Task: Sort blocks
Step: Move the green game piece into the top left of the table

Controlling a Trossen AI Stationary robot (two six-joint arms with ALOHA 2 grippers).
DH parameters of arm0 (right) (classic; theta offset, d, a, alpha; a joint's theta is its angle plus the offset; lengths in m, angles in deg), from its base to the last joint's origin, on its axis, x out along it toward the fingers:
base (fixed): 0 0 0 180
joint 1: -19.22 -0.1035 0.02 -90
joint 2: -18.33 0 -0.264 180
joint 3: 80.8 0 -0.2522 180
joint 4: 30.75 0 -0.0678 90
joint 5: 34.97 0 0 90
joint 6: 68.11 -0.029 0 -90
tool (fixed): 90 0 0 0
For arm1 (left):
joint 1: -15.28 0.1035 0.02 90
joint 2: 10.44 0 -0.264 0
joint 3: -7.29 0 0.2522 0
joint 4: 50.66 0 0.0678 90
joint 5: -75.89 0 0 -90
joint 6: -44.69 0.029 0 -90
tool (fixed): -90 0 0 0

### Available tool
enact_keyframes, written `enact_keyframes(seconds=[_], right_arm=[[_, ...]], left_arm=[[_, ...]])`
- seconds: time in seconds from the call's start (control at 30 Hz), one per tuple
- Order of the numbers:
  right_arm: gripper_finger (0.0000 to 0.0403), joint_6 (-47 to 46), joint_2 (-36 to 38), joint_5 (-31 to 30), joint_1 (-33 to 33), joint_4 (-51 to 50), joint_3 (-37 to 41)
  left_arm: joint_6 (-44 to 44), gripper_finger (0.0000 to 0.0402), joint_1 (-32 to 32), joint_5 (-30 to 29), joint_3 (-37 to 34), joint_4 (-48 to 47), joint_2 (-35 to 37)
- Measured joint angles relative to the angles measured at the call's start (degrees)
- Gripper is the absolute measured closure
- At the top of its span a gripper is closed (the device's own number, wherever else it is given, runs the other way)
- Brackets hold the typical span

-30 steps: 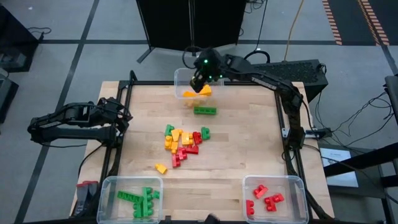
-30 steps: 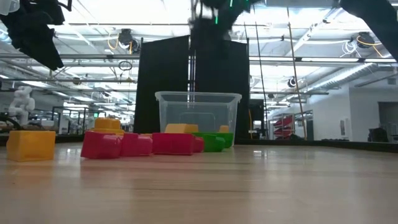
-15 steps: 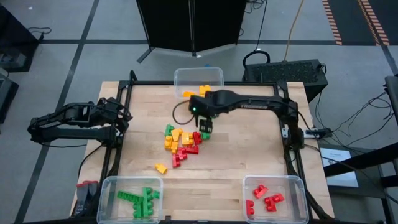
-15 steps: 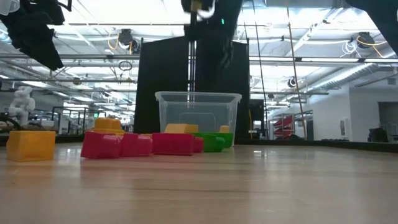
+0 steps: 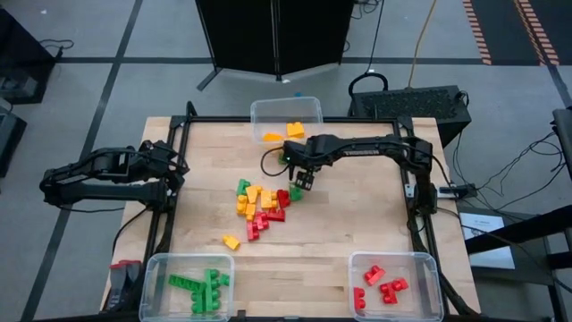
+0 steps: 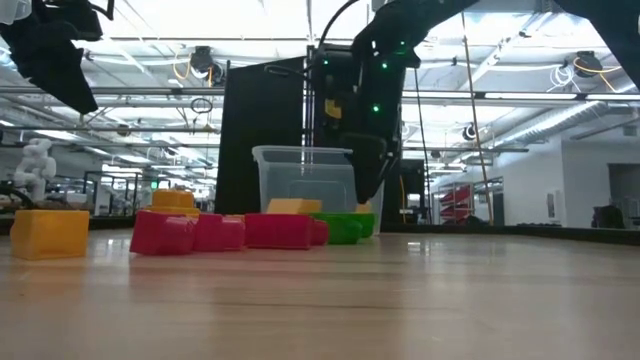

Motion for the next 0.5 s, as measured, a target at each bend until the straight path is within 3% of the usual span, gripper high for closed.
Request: enact_keyframes(seconds=[0.2, 0.5], right_arm=[[0.0149, -0.12, -0.13, -3.56, 0.07, 2.1, 0.38], [0.0232, 1.91, -0.56, -3.6, -1.96, 1.49, -0.4]], left_arm=[[0.0, 0.0114, 0.02, 0.0, 0.0, -0.01, 0.0], [0.03, 0.0114, 0.01, 0.0, 0.0, -0.01, 0.0]])
